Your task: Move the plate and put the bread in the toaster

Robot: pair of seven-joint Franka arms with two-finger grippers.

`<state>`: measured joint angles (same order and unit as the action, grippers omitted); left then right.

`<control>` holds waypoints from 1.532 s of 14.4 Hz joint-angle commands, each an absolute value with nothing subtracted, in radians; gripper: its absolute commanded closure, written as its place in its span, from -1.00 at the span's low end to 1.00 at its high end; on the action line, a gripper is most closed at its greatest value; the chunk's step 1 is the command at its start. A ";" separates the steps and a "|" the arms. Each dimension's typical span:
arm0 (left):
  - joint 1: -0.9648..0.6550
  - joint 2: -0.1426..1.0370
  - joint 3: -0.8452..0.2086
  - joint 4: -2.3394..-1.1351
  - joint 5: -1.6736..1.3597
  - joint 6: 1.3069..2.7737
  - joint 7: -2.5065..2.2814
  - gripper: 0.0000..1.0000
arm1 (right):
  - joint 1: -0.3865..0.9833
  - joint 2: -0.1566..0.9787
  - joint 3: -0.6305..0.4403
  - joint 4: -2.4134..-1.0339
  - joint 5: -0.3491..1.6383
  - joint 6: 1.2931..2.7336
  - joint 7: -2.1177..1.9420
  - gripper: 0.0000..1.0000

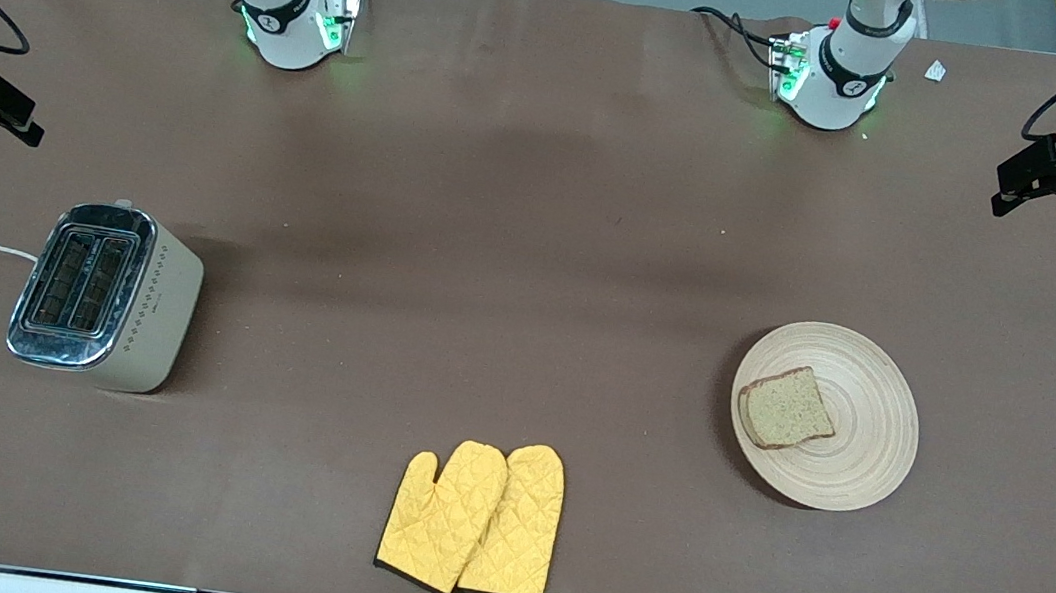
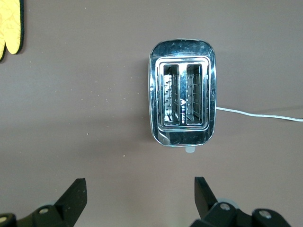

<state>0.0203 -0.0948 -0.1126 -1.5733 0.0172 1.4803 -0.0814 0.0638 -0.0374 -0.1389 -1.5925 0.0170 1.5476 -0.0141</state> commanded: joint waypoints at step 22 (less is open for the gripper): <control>0.518 0.805 0.003 -1.457 -0.748 1.721 0.664 -0.74 | 0.064 -0.038 -0.137 -1.595 0.026 1.546 -0.005 -1.00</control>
<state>0.5142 0.7594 0.0072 -1.4855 -0.6973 1.7253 0.5892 0.0650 -0.0364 -0.1376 -1.5934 0.0171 1.5474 -0.0139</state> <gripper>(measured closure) 0.088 0.000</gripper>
